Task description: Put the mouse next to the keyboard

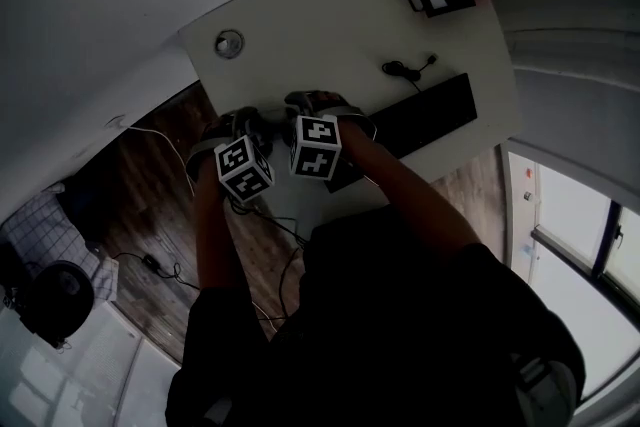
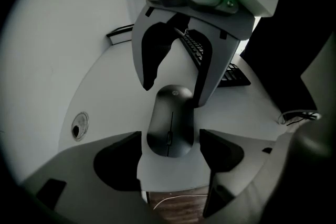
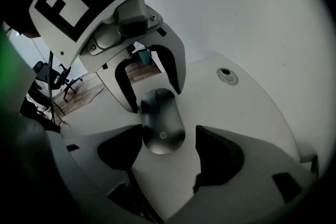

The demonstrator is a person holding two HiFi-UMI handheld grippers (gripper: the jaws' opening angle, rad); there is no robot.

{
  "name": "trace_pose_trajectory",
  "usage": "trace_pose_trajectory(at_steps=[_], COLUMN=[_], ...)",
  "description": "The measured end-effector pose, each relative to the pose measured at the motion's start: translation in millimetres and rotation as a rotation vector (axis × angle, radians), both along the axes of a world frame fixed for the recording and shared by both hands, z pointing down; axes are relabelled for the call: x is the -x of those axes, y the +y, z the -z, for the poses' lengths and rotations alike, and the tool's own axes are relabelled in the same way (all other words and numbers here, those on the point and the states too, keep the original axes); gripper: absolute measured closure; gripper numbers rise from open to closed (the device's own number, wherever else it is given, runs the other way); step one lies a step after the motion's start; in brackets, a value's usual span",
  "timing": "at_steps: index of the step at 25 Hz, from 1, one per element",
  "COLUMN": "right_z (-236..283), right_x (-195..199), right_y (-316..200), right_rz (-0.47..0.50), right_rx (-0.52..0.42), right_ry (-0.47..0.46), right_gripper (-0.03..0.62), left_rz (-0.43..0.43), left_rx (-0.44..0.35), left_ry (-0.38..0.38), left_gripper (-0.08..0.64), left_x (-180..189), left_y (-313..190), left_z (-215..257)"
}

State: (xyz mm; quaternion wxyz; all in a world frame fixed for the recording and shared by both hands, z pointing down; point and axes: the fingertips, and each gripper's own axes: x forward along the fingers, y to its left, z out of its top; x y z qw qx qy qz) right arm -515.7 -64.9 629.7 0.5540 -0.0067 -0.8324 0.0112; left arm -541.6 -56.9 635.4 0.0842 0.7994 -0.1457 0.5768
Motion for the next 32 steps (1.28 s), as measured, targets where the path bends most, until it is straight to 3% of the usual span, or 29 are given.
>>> trace_pose_trajectory(at_steps=[6,11,15,22,32], right_z=[-15,-16,-16,-5,20], right_x=[7,9,9,2,-22], right_y=[4,8,11,23,40], right_rz=[0.025,0.059,0.095,0.132,0.118], right_rx=[0.062,0.02,-0.036,-0.111,-0.159], right_ry=[0.033,0.076,0.076,0.052,0.014], right_gripper=[0.275,0.285,0.288,0.288,0.288], left_rz=[0.009,-0.041,-0.015,0.034,0.028], left_rx=[0.006,0.032,0.016,-0.053,-0.096], left_ry=[0.035,0.009,0.002,-0.028,-0.046], left_gripper=[0.195,0.252,0.295,0.296,0.296], left_x=[-2,-6,-5,-11,-35], left_y=[-4,3,2,15,32], left_z=[0,2,4,16,41])
